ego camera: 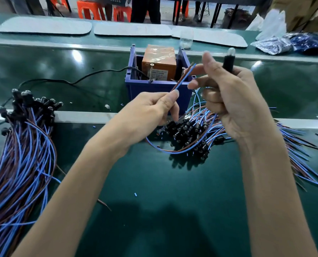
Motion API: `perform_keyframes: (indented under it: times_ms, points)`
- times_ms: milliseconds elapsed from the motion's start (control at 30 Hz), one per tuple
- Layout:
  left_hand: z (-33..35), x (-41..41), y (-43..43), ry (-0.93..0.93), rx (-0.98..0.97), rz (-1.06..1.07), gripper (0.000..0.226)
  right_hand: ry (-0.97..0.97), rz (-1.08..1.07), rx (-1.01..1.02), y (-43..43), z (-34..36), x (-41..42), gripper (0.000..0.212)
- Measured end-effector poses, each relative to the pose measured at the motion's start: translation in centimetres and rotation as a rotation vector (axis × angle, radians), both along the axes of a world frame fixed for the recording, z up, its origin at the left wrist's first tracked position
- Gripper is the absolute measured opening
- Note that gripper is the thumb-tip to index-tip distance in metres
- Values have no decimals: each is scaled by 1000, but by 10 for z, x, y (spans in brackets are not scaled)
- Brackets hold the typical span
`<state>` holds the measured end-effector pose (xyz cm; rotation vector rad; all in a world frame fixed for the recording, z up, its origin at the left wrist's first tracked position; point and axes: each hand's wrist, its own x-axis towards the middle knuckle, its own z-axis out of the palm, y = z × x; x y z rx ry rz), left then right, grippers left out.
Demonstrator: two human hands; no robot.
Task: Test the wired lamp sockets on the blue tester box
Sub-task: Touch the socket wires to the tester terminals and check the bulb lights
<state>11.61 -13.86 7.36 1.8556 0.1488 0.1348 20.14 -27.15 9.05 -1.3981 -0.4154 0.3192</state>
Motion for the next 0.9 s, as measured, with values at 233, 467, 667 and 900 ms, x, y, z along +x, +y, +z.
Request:
perform_keyframes:
  times_ms: [233, 467, 667, 900]
  points:
    - [-3, 0, 3, 24, 75, -32, 45, -41, -26, 1, -2, -2, 0, 11]
    - [-3, -1, 7, -31, 64, -8, 31, -62, -9, -42, -2, -2, 2, 11]
    - [-2, -1, 9, -64, 61, -20, 32, -45, -9, -33, -1, -2, 1, 11]
    - [-3, -1, 10, -105, 56, 15, 33, -15, -82, 22, 3, -2, 3, 25]
